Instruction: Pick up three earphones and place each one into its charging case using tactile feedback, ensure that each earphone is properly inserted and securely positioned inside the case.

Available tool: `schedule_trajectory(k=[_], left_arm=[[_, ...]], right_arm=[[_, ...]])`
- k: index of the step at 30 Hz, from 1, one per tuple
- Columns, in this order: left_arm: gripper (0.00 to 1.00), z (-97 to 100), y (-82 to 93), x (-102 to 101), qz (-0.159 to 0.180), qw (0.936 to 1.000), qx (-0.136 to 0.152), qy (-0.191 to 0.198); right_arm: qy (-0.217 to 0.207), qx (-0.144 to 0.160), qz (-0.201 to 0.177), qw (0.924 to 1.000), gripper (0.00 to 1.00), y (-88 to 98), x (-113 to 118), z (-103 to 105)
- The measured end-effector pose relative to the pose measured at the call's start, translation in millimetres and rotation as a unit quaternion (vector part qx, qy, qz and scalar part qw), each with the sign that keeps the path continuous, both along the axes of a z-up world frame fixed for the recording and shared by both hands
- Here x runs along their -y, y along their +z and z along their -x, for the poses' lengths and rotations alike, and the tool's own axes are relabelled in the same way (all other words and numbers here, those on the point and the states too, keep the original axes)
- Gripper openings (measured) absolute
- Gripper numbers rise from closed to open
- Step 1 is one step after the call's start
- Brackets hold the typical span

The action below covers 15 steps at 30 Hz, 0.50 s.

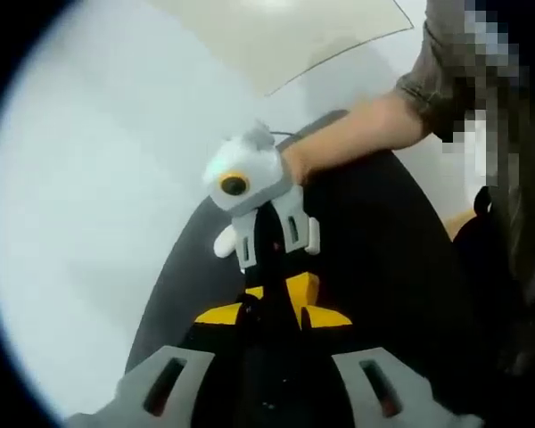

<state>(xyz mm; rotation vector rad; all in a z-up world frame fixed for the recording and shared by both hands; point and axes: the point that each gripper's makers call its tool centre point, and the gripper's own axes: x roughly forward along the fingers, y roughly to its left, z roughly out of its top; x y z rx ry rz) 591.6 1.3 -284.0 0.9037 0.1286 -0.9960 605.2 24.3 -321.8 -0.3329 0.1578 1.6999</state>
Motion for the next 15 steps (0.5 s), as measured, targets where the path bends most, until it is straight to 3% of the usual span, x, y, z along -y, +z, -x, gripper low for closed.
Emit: schedule_trajectory(k=[4, 6, 9, 11, 15], left_arm=[[0.16, 3.6, 8.9, -3, -0.010, 0.9997, 0.020, -0.009], [0.09, -0.3, 24.5, -5, 0.017, 0.9993, 0.033, 0.000], [0.08, -4.9, 40.3, -8, 0.074, 0.9972, 0.005, 0.014], [0.13, -5.1, 35.1, -9, 0.072, 0.9972, -0.017, 0.010], [0.13, -7.5, 10.6, -10, 0.030, 0.9990, -0.029, 0.013]], right_arm=[[0.000, 0.000, 0.000, 1.0000, 0.19, 0.0, 0, 0], [0.001, -0.001, 0.000, 1.0000, 0.19, -0.1, 0, 0], [0.001, -0.001, 0.000, 1.0000, 0.19, -0.1, 0, 0], [0.001, -0.001, 0.000, 1.0000, 0.19, -0.1, 0, 0], [0.000, -0.001, 0.000, 1.0000, 0.19, 0.0, 0, 0]])
